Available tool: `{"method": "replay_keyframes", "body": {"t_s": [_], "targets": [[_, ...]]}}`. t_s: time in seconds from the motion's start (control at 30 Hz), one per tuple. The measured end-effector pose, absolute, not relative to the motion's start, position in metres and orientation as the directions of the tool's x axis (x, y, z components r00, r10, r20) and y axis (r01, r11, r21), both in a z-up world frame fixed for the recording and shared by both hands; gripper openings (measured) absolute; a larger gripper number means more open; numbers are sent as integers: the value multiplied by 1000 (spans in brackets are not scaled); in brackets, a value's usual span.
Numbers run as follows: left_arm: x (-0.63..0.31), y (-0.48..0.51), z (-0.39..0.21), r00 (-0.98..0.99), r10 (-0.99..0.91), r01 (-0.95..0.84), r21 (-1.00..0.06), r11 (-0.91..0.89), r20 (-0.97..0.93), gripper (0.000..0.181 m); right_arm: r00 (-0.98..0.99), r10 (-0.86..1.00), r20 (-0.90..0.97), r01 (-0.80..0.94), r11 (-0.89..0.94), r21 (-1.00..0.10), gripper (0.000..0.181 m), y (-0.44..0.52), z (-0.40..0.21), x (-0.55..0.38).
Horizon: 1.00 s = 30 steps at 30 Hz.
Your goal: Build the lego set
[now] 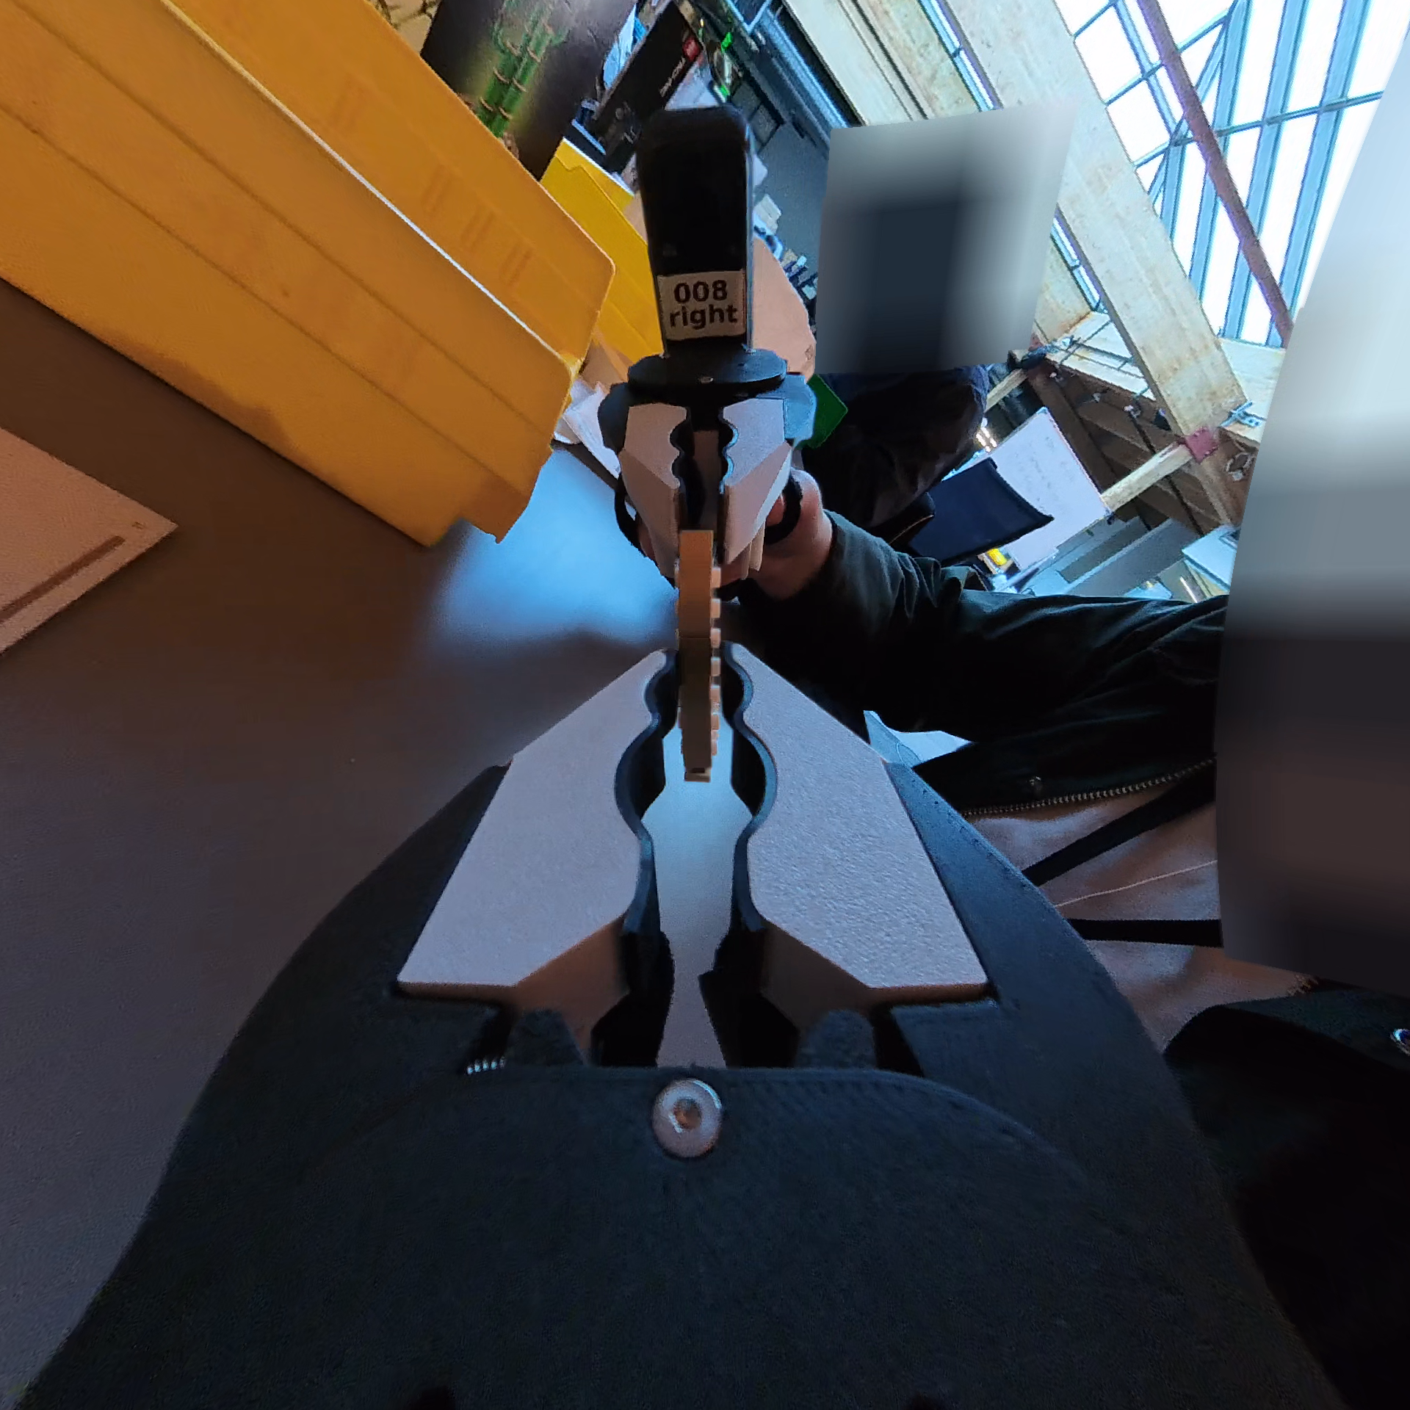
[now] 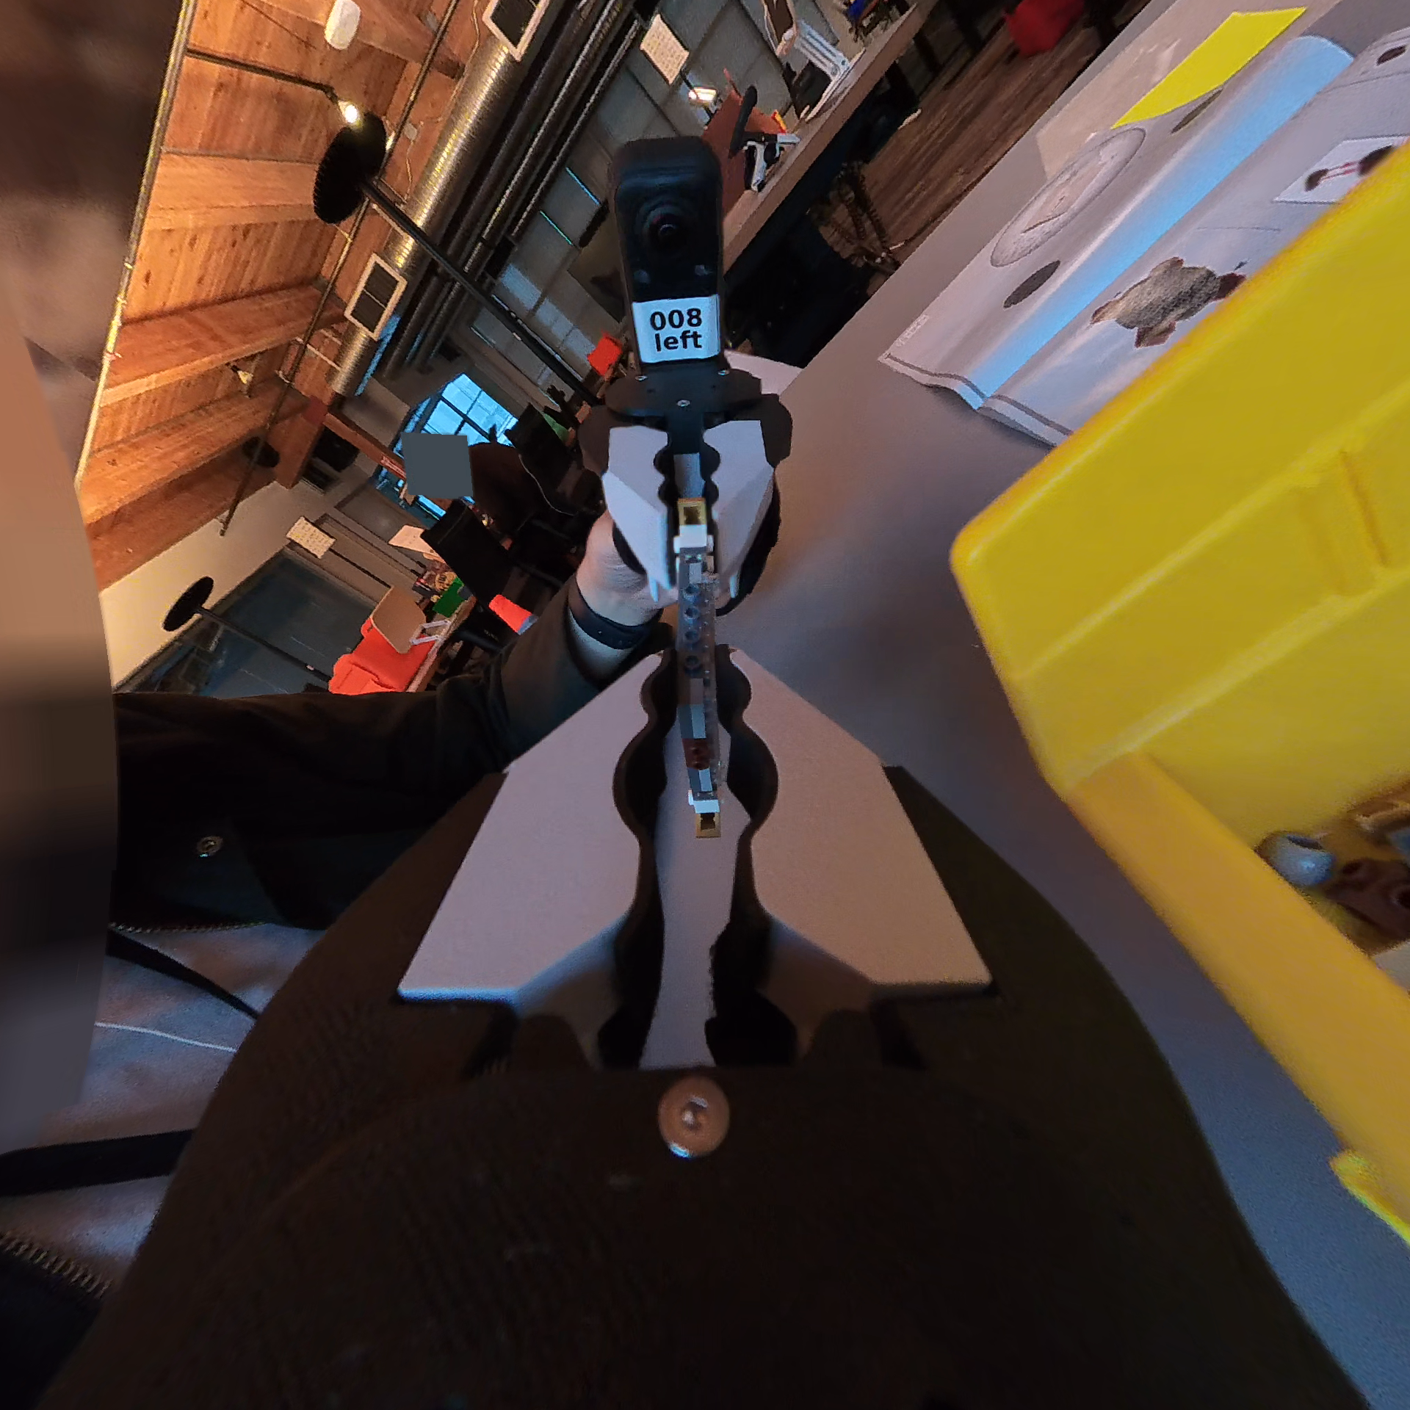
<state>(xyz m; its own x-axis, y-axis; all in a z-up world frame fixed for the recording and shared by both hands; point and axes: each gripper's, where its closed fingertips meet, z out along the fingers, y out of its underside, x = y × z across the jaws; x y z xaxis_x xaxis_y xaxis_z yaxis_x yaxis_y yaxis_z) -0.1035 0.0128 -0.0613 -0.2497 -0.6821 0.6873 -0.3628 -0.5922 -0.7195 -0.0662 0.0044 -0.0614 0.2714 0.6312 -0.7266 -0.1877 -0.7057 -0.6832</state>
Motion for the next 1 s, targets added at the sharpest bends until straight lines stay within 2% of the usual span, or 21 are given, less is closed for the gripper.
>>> {"method": "replay_keyframes", "body": {"t_s": [0.27, 0.4, 0.43, 0.5, 0.6, 0.63, 0.7, 0.73, 0.83, 1.0], "targets": [[-101, 8, -62, -271, -629, -378, -681, -626, 729, 6, 195, 605, -772, -192, -748, -635, 7, 1, -64, -67], [-102, 8, -66, -242, -674, -389, -706, -592, 698, 6, 192, 612, -767, -189, -744, -641, 7, 2, -68, -68], [-102, 6, -67, -241, -677, -400, -707, -584, 695, 6, 192, 620, -761, -188, -738, -648, 12, 2, -68, -69], [-100, 2, -69, -242, -678, -418, -705, -573, 694, 6, 192, 622, -759, -185, -737, -650, 34, 2, -68, -73], [-98, -1, -71, -241, -674, -427, -700, -572, 698, 6, 205, 634, -745, -112, -741, -662, 37, -5, -77, -82], [-97, -3, -71, -245, -668, -431, -696, -574, 702, 6, 227, 637, -737, -81, -741, -666, 36, -6, -83, -84], [-96, -3, -72, -245, -672, -425, -700, -573, 699, 6, 211, 653, -727, -30, -740, -672, 7, -14, -85, -88], [-96, -4, -71, -252, -672, -420, -704, -572, 696, 6, 216, 652, -726, -13, -742, -670, 7, -15, -86, -89], [-93, -4, -68, -258, -655, -413, -694, -590, 710, 27, 279, 660, -698, 11, -729, -685, 7, -12, -90, -86], [-88, -3, -74, -227, -687, -418, -706, -572, 691, 26, 293, 634, -716, 23, -753, -658, 7, -12, -95, -83]]}}
